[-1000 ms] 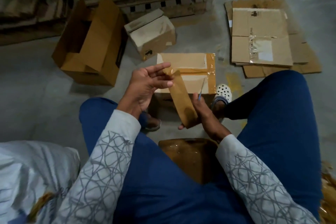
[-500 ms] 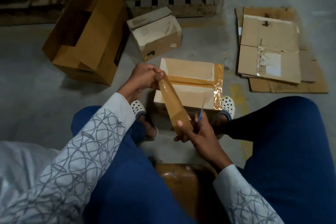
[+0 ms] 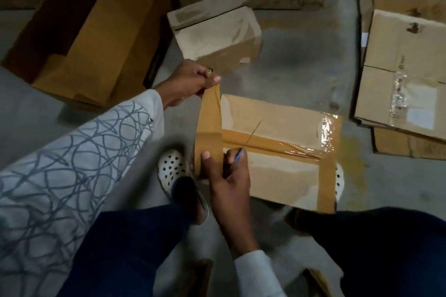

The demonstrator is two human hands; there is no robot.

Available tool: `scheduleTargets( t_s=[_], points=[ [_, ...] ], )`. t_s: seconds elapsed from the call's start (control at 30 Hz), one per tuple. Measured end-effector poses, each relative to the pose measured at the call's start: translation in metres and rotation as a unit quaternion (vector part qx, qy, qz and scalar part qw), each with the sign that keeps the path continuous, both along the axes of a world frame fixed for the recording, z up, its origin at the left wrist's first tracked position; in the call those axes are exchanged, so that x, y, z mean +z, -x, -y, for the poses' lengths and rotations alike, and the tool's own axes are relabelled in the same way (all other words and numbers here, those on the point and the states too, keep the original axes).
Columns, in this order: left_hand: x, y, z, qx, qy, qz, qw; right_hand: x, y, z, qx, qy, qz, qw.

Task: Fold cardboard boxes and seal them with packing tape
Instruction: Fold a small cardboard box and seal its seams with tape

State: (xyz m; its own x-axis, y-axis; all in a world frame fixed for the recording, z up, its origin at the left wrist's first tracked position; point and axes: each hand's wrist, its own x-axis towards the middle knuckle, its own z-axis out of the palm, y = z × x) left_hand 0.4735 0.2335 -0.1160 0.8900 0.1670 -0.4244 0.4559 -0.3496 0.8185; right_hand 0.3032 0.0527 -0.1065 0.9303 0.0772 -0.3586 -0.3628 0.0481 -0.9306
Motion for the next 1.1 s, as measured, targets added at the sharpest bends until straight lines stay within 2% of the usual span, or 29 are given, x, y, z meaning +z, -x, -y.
scheduleTargets(
  t_s=[0.17,0.3,0.47,0.57,0.67,0.77,0.8,0.83,0.9,0.93,0.97,1.03,1.1],
  points=[
    [-0.05,-0.034,-0.004,0.022,-0.039,0.06,0.997,-0.013,-0.036,-0.022,0.024,0.07,0.028,0.997],
    [-0.089,-0.032,-0.004,-0.008,-0.026,0.05,0.998,-0.017,-0.043,-0.019,0.039,0.132,0.025,0.99],
    [-0.102,-0.029,-0.008,-0.007,-0.014,0.068,0.998,-0.013,-0.045,-0.021,0.045,0.153,-0.008,0.987],
    [-0.101,-0.026,-0.01,-0.06,-0.09,0.06,0.992,-0.011,-0.048,-0.024,0.051,0.147,-0.021,0.988],
    [-0.104,-0.019,-0.009,-0.085,-0.121,-0.011,0.989,-0.016,-0.041,-0.029,0.053,0.145,-0.024,0.988],
    [-0.112,-0.011,-0.014,-0.103,-0.233,0.017,0.967,-0.019,-0.034,-0.03,0.028,0.156,0.012,0.987],
    [-0.111,-0.009,-0.019,-0.073,-0.227,0.035,0.97,-0.02,-0.033,-0.029,0.019,0.158,0.017,0.987],
    [-0.107,-0.007,-0.021,-0.031,-0.177,0.042,0.983,-0.022,-0.033,-0.029,0.01,0.161,0.019,0.987],
    [-0.096,-0.001,-0.02,0.026,-0.002,0.03,0.999,-0.025,-0.032,-0.03,-0.002,0.173,0.019,0.985],
    [-0.091,0.003,-0.015,0.023,0.078,0.017,0.997,-0.026,-0.031,-0.031,-0.005,0.177,0.022,0.984],
    [-0.086,0.008,-0.007,0.0,0.119,0.005,0.993,-0.026,-0.029,-0.031,-0.005,0.18,0.027,0.983],
    [-0.09,0.017,0.003,-0.046,0.122,0.012,0.991,-0.026,-0.026,-0.033,0.009,0.181,0.037,0.983],
    [-0.096,0.02,0.005,-0.052,0.122,0.035,0.99,-0.023,-0.025,-0.033,0.016,0.189,0.033,0.981]
  ],
)
